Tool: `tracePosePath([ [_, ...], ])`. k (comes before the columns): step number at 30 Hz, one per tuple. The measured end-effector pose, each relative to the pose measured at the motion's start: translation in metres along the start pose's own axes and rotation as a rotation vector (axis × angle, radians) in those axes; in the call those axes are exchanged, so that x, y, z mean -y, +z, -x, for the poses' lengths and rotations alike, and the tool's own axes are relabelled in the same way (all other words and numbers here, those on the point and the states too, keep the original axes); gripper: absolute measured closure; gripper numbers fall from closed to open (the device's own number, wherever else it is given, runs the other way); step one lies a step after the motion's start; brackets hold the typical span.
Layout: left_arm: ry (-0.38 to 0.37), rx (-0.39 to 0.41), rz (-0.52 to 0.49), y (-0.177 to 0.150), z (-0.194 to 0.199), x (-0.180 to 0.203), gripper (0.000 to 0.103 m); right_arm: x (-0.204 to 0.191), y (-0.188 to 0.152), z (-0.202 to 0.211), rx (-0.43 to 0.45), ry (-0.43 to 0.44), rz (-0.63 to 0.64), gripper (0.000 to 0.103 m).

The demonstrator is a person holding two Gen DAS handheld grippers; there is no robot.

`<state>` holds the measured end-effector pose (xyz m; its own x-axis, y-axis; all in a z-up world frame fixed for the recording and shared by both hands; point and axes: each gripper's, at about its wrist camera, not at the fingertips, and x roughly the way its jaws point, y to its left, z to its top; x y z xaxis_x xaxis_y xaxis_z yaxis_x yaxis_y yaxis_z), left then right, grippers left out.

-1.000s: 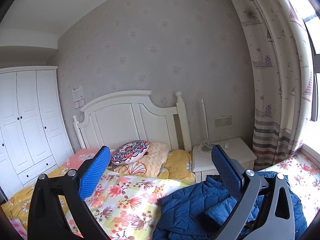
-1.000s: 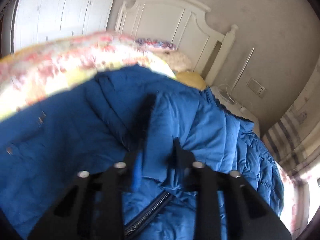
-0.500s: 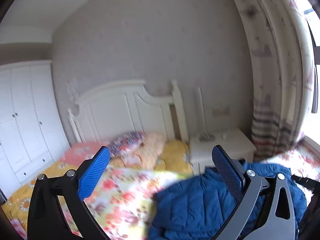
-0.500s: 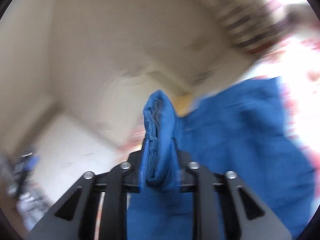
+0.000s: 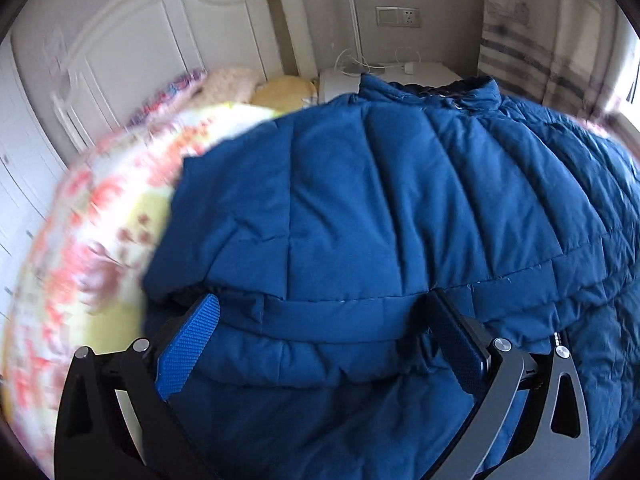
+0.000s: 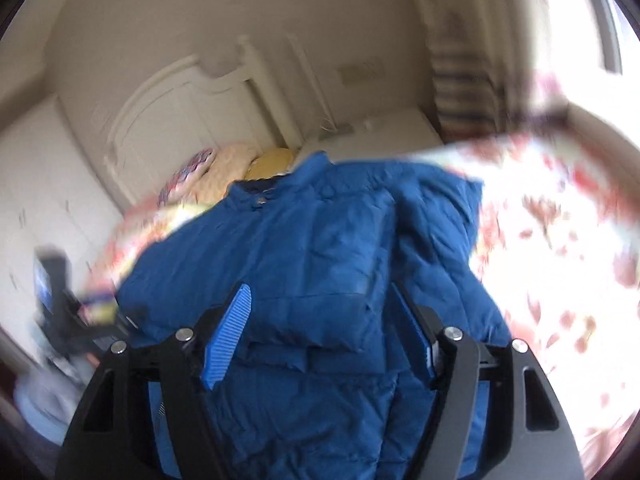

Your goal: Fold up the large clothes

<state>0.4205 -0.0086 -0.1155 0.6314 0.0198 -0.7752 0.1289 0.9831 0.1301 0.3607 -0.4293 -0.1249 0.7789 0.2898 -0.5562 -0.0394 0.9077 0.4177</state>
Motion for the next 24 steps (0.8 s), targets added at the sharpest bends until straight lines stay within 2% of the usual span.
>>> tracePosePath([
  [1, -0.011, 0.001, 0.005, -0.002, -0.003, -0.001, 0.004, 0.011, 0.000, 0.000, 0.002, 0.026, -0.062, 0.033],
  [3, -0.004, 0.011, 0.000, -0.004, -0.005, 0.002, 0.004, 0.020, -0.001, -0.005, -0.010, 0.041, -0.089, 0.034],
  [5, 0.010, 0.026, -0.007, -0.006, -0.002, 0.004, 0.004, 0.019, 0.001, -0.017, -0.048, 0.035, -0.072, 0.039],
  [7, 0.020, 0.048, -0.006, -0.006, 0.001, 0.005, 0.004, 0.013, 0.003, -0.030, -0.064, 0.046, -0.037, 0.039],
  [10, 0.060, 0.138, -0.038, -0.011, 0.017, 0.013, 0.004, 0.000, 0.001, -0.059, -0.145, -0.007, 0.011, 0.039],
  [12, 0.045, 0.220, -0.090, -0.016, 0.033, 0.022, 0.004, -0.005, 0.000, -0.061, -0.143, -0.020, 0.032, 0.060],
  [13, 0.048, 0.245, -0.108, -0.018, 0.037, 0.026, 0.004, -0.009, 0.000, -0.055, -0.110, -0.023, 0.045, 0.073],
  [14, 0.060, 0.251, -0.124, -0.020, 0.038, 0.029, 0.004, -0.013, 0.000, -0.046, -0.077, -0.016, 0.059, 0.079],
  [15, 0.056, 0.232, -0.135, -0.019, 0.035, 0.031, 0.004, -0.017, 0.000, -0.036, -0.044, -0.008, 0.075, 0.080],
  [17, 0.020, 0.167, -0.130, -0.016, 0.023, 0.029, 0.004, -0.024, -0.001, -0.021, 0.002, -0.011, 0.104, 0.080],
  [19, -0.024, 0.133, -0.103, -0.012, 0.017, 0.023, 0.004, -0.023, -0.003, -0.021, -0.018, -0.030, 0.112, 0.079],
  [21, -0.047, 0.129, -0.073, -0.013, 0.017, 0.016, 0.004, -0.018, -0.011, -0.042, -0.110, -0.144, 0.148, 0.065],
  [22, -0.047, 0.130, -0.067, -0.015, 0.017, 0.014, 0.004, -0.017, -0.013, -0.046, -0.119, -0.170, 0.151, 0.058],
  [24, -0.042, 0.126, -0.070, -0.015, 0.016, 0.015, 0.004, -0.023, -0.010, -0.034, -0.079, -0.211, 0.144, 0.051],
])
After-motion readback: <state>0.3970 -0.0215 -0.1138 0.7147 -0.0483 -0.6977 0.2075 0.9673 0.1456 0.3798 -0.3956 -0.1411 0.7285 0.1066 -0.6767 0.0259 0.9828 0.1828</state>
